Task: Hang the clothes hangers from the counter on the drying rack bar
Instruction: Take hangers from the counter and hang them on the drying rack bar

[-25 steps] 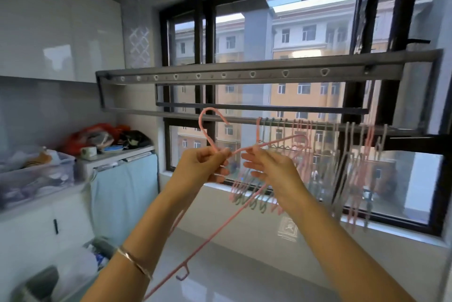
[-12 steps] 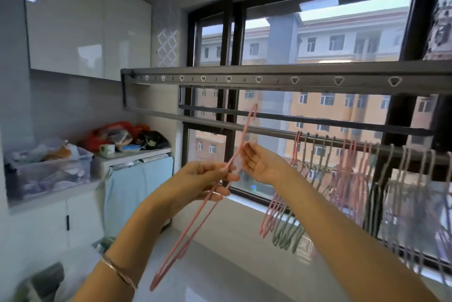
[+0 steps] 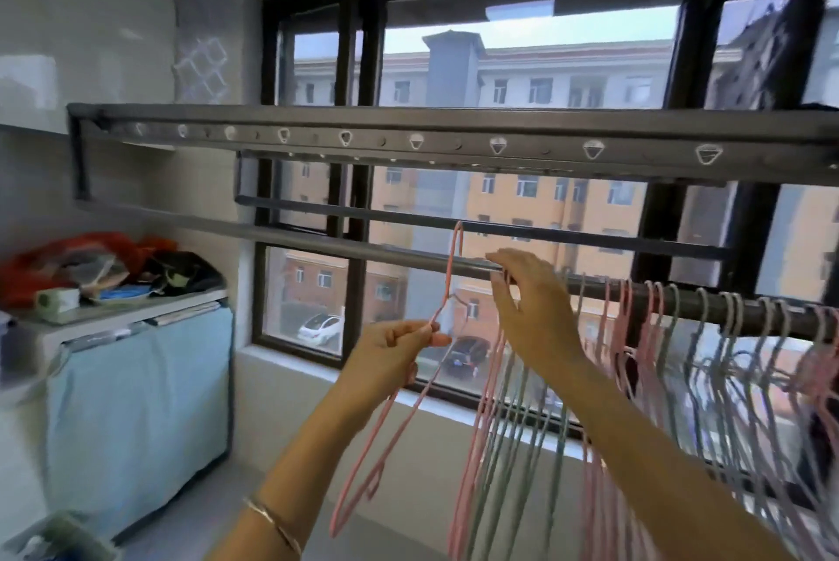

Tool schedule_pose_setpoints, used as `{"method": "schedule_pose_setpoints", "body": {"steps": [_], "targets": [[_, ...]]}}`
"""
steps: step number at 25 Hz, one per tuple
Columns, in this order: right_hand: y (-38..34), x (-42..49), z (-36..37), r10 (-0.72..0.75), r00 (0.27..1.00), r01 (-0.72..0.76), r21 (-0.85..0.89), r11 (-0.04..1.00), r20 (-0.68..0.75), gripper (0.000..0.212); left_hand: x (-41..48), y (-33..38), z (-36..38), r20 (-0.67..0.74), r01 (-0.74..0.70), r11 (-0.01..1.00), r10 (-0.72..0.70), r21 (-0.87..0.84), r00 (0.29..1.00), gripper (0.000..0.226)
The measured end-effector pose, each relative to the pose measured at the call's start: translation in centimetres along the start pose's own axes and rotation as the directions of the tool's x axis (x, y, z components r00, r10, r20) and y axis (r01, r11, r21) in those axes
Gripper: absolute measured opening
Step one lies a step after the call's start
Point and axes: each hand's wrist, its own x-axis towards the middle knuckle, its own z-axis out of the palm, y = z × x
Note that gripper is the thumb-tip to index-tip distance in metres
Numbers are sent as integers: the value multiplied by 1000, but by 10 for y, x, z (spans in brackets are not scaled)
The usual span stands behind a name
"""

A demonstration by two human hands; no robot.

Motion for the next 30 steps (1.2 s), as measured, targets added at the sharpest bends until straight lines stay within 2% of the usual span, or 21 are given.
{"method": "schedule_pose_setpoints", "body": {"steps": [3, 8, 10, 12, 17, 19, 21, 23, 26, 30], "targets": [[31, 8, 1, 94, 991, -62, -292, 954, 98, 39, 31, -16, 9, 10, -38, 997, 37, 65, 999, 18], [46, -3, 0, 114, 982, -31, -472, 881, 148, 52, 59, -33, 25, 109, -85, 993, 77, 79, 991, 24], [47, -6, 1, 130, 975, -20, -506, 862, 182, 56, 60, -37, 32, 142, -108, 992, 96, 72, 985, 22], [46, -7, 3, 146, 971, -25, -526, 850, 189, 51, 56, -42, 37, 162, -107, 992, 95, 70, 982, 16], [38, -24, -8, 164, 978, -79, -503, 860, 126, 46, 44, -62, 43, 110, -100, 983, 83, 154, 990, 10], [39, -38, -19, 186, 976, -105, -492, 864, 118, 50, 39, -63, 46, 122, -126, 948, 94, 292, 988, 37], [42, -55, -37, 198, 972, -107, -514, 851, 126, 55, 29, -55, 56, 142, -242, 878, 200, 413, 969, 59], [50, -72, -64, 211, 969, -111, -543, 832, 126, 62, 11, -34, 76, 200, -354, 786, 292, 506, 935, 67], [67, -100, -126, 245, 968, -175, -558, 811, 53, 61, -22, -4, 121, 313, -431, 677, 299, 597, 902, 72], [101, -160, -240, 298, 954, -263, -574, 776, -35, 49, -76, 27, 214, 462, -547, 644, 320, 534, 827, 76]]}}
